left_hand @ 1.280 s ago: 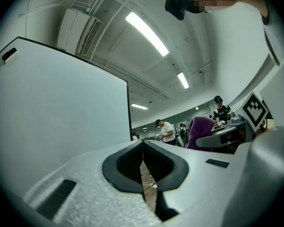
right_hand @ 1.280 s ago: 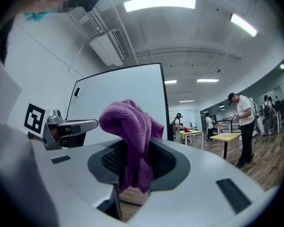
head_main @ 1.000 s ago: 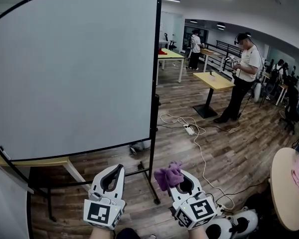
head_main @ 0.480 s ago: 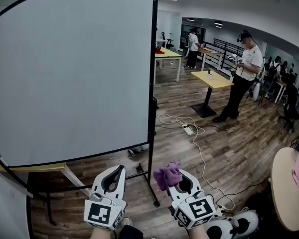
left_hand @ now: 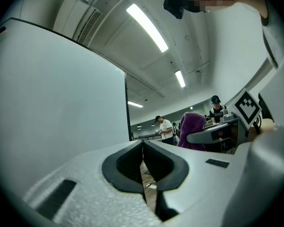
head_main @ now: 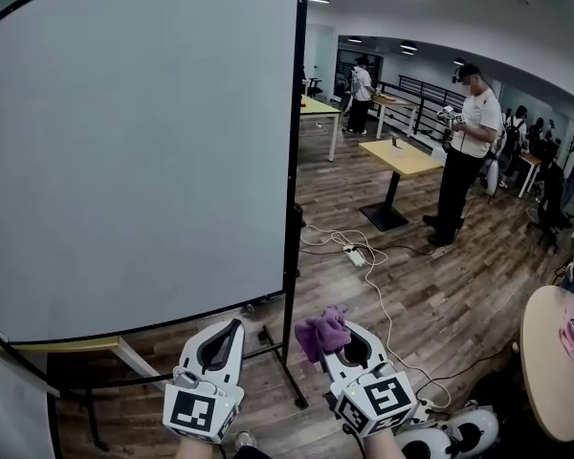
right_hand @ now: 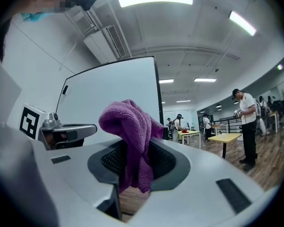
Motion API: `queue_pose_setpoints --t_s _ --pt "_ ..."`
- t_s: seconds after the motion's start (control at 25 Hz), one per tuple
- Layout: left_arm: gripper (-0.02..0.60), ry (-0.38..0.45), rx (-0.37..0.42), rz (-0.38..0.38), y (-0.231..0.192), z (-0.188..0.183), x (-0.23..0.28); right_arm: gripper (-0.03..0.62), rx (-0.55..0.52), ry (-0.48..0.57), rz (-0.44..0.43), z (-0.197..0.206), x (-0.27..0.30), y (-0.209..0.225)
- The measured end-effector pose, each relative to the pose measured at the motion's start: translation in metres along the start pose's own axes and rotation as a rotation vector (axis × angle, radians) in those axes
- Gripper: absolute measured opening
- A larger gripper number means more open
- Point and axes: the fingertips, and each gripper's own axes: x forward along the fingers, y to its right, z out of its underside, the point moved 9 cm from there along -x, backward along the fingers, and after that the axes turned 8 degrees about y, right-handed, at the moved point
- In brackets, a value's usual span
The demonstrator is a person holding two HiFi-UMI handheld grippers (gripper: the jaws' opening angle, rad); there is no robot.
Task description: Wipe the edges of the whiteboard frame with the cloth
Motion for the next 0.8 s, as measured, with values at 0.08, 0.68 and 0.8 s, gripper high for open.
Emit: queue_pose_setpoints --t_s 0.08,0.68,0.8 --pt "0.018 -0.003 -0.004 0.016 -0.01 0.003 0.008 0.115 -0.007 0.003 0.011 -0.001 0.012 0.001" --pt "0.02 -0.01 -0.052 0.184 -0.072 0.019 0.057 0.115 -0.054 0.042 0.073 -0.013 0.096 -0.003" --pt "0.02 -0.035 -0.04 0.206 -0.08 0.018 0.062 0.115 -0.067 0.05 0.092 -0.016 0.11 -0.005"
